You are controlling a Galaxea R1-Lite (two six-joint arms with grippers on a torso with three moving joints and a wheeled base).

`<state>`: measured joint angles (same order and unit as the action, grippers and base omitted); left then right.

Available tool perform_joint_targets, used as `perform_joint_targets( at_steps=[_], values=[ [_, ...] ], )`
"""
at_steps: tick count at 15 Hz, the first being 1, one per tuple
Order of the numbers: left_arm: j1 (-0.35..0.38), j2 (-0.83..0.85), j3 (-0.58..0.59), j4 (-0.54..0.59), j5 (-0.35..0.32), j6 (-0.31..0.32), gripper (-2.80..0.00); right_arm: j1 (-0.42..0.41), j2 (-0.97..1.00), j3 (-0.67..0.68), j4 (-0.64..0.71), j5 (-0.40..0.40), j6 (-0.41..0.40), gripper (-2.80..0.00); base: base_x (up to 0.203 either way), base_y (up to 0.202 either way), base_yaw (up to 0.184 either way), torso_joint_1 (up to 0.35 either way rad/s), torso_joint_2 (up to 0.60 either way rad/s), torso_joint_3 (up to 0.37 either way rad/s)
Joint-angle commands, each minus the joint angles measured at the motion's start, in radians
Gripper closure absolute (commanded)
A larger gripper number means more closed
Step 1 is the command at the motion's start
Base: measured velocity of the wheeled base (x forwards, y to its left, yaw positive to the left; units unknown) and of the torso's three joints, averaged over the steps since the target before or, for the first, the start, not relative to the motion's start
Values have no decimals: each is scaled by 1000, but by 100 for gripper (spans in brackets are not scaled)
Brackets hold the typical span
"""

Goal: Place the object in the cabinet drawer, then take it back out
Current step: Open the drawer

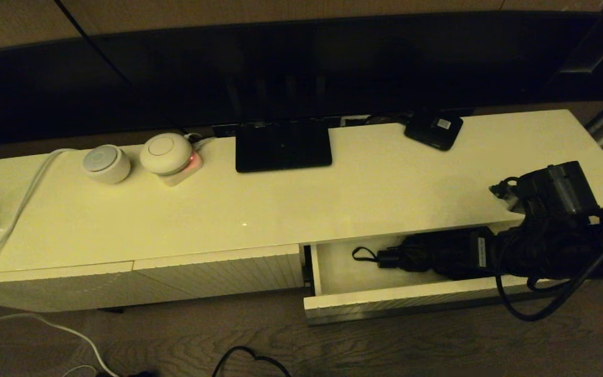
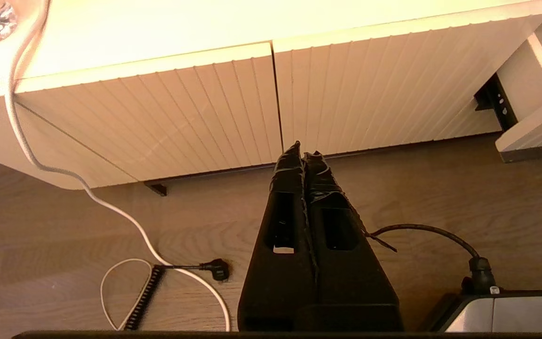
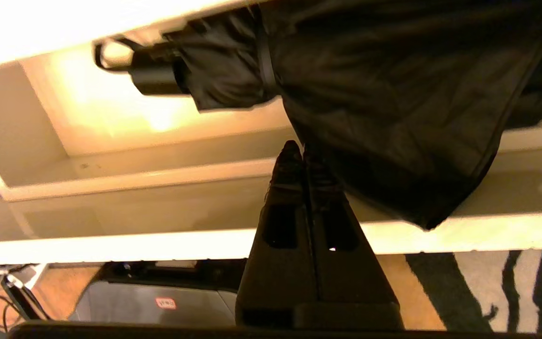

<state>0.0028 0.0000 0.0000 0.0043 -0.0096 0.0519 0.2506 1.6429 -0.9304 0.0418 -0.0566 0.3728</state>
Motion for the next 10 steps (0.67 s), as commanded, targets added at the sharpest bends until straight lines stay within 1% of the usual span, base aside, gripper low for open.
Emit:
perform_joint_targets(
  at_steps=[1, 6, 10],
  values=[
    [0, 0, 3, 0, 0, 2, 0, 1, 9, 20, 2, 0, -1, 0, 0, 0, 0, 0, 0, 0],
    [0, 0, 3, 0, 0, 1, 0, 23, 29, 57, 9, 1, -2, 0, 0, 0, 0, 0, 0, 0],
    [0, 0, 3, 0, 0, 2, 0, 25, 37, 59, 30, 2, -5, 0, 0, 0, 0, 0, 0, 0]
  ],
)
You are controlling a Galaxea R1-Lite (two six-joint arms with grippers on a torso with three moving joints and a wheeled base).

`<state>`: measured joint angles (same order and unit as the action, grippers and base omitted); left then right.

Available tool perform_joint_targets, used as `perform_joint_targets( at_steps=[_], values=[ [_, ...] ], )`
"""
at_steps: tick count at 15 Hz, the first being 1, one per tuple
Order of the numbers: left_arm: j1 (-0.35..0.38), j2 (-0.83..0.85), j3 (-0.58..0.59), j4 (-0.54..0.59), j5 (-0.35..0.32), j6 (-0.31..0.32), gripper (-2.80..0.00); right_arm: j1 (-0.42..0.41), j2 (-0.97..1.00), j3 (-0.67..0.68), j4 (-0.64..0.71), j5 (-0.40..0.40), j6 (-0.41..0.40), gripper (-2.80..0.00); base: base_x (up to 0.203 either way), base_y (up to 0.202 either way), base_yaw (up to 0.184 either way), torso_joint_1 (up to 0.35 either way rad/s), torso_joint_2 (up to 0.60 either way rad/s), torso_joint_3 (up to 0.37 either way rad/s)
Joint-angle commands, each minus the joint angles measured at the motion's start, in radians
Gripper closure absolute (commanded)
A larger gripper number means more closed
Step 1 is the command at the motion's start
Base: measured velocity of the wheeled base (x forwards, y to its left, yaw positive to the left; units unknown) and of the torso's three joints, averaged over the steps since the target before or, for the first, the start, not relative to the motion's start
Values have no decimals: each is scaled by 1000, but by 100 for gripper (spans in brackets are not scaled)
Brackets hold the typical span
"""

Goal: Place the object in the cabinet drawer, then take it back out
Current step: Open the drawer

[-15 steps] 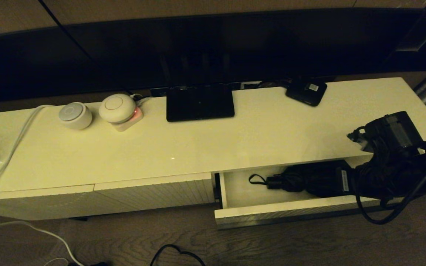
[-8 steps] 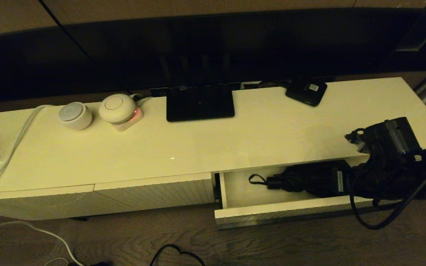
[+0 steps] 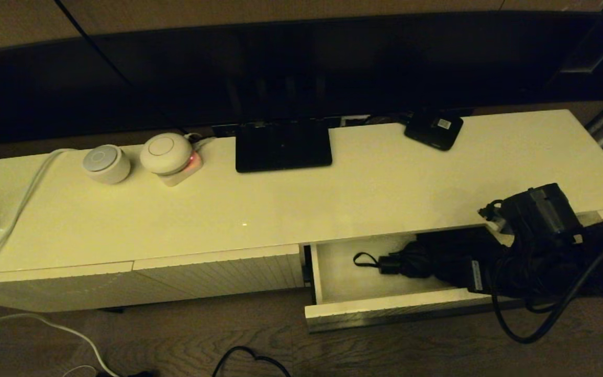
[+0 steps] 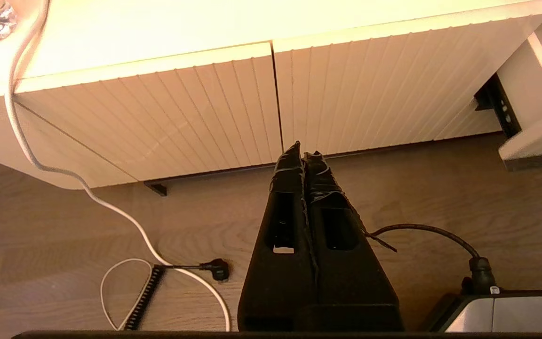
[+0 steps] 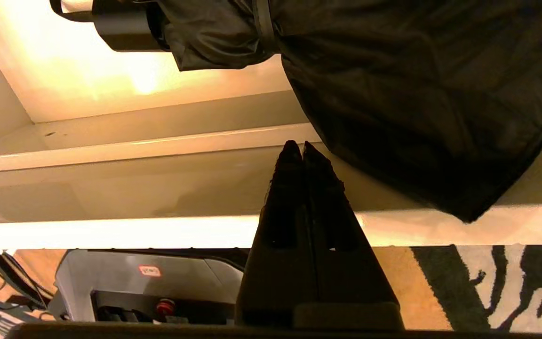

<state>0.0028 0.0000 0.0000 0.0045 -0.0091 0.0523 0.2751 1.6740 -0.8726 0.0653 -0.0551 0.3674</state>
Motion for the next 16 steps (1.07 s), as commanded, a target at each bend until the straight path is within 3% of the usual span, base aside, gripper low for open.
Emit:
perform_joint_targets(
  at_steps=[1, 16],
  values=[
    [0, 0, 3, 0, 0, 1, 0, 1, 6, 3, 13, 2, -13, 0, 0, 0, 0, 0, 0, 0],
    [0, 0, 3, 0, 0, 0, 0, 10, -2, -19, 264, -1, -71, 0, 0, 0, 0, 0, 0, 0]
  ],
)
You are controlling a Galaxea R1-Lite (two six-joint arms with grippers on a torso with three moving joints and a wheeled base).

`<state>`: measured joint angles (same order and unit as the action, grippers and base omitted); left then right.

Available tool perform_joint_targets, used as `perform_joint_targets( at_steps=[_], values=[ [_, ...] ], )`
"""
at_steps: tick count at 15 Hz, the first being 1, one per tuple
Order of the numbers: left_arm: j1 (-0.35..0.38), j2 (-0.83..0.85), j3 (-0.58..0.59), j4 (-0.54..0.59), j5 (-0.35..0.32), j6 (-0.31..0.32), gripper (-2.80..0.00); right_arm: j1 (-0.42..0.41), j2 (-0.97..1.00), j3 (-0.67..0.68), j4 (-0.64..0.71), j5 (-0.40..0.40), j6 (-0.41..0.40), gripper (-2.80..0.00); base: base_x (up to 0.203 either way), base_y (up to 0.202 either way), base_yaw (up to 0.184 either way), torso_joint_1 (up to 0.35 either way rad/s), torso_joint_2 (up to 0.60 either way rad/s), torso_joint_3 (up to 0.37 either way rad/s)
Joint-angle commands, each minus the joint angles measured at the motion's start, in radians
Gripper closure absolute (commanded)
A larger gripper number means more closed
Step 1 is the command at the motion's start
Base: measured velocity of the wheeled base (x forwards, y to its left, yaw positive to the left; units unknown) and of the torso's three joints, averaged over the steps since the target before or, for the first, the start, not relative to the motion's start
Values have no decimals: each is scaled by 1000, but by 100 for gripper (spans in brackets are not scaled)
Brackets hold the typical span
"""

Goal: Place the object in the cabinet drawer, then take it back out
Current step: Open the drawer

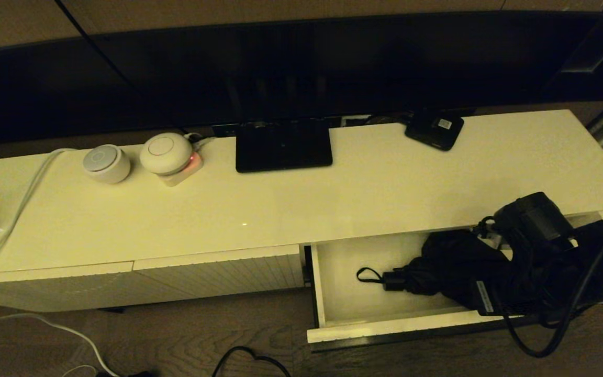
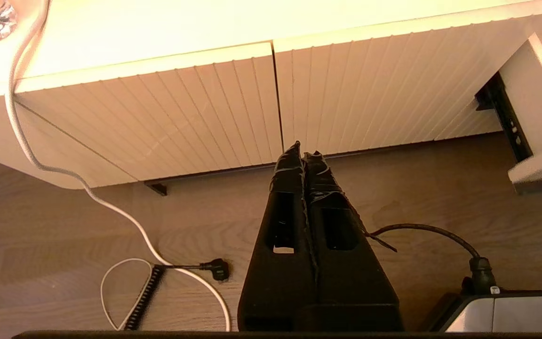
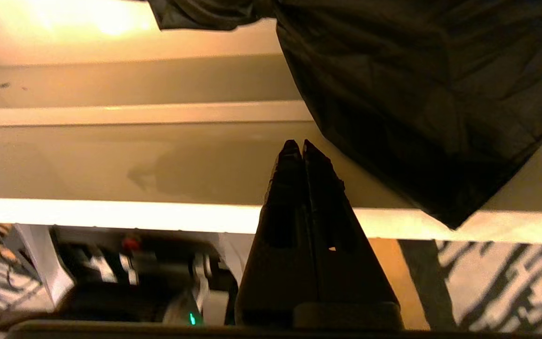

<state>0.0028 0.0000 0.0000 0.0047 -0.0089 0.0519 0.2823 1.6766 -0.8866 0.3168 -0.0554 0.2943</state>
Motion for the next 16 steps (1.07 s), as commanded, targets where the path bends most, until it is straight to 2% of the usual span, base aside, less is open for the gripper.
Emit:
perform_joint_targets(
  at_steps=[1, 8, 14, 16],
  values=[
    [0, 0, 3, 0, 0, 0, 0, 3, -5, -10, 28, -1, 2, 0, 0, 0, 0, 0, 0, 0],
    [0, 0, 3, 0, 0, 1, 0, 29, 6, -11, 155, 8, -2, 0, 0, 0, 0, 0, 0, 0],
    [0, 0, 3, 0, 0, 2, 0, 30, 26, 40, 166, 4, -4, 0, 0, 0, 0, 0, 0, 0],
    [0, 0, 3, 0, 0, 0, 0, 30, 25, 66, 166, 3, -35, 0, 0, 0, 0, 0, 0, 0]
  ],
)
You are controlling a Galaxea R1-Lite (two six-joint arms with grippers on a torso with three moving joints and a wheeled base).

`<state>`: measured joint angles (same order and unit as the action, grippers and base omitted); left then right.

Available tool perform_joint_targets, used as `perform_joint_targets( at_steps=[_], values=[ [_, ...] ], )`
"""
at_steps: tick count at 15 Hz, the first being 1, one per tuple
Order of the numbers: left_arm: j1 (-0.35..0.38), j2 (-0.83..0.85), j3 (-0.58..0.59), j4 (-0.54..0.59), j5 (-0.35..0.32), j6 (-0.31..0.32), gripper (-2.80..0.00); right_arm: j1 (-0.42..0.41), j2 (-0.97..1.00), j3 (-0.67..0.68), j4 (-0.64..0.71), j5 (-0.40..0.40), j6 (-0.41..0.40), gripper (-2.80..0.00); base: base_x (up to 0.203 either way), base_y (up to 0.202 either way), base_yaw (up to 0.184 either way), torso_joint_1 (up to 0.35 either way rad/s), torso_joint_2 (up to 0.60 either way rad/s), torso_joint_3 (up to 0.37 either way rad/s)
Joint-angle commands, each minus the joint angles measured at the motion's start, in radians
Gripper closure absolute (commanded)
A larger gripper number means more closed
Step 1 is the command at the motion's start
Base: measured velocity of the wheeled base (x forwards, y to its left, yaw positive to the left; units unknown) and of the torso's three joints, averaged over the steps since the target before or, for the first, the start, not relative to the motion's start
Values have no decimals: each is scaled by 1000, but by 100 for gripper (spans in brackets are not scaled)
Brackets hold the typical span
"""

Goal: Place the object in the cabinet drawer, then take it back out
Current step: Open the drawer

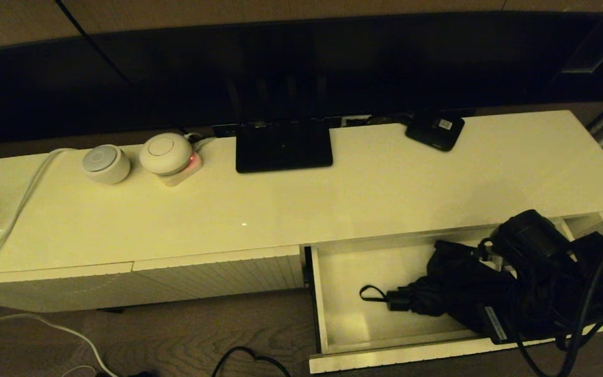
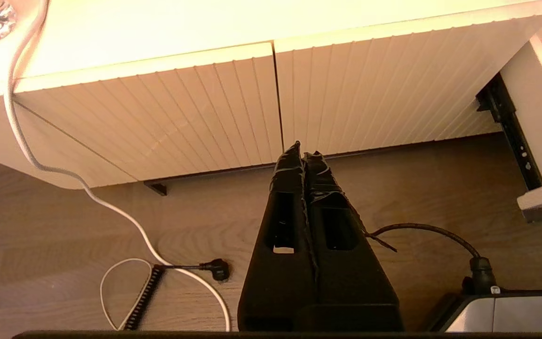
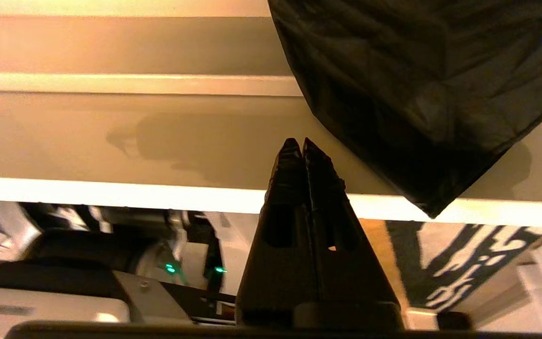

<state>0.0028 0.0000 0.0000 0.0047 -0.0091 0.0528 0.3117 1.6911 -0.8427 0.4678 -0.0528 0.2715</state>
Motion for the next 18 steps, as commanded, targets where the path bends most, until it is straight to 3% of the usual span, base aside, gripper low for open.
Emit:
perform_joint_targets(
  at_steps=[1, 6, 12, 15, 18],
  values=[
    [0, 0, 3, 0, 0, 1, 0, 0, 6, 35, 15, 1, -26, 0, 0, 0, 0, 0, 0, 0],
    [0, 0, 3, 0, 0, 0, 0, 0, 12, 33, 7, -3, -29, 0, 0, 0, 0, 0, 0, 0],
    [0, 0, 3, 0, 0, 1, 0, -14, -89, 44, -162, -60, -36, 0, 0, 0, 0, 0, 0, 0],
    [0, 0, 3, 0, 0, 1, 0, -14, -161, 56, -192, -115, -125, 0, 0, 0, 0, 0, 0, 0],
    [0, 0, 3, 0, 0, 1, 0, -14, -233, 118, -201, -188, -343, 0, 0, 0, 0, 0, 0, 0]
  ],
)
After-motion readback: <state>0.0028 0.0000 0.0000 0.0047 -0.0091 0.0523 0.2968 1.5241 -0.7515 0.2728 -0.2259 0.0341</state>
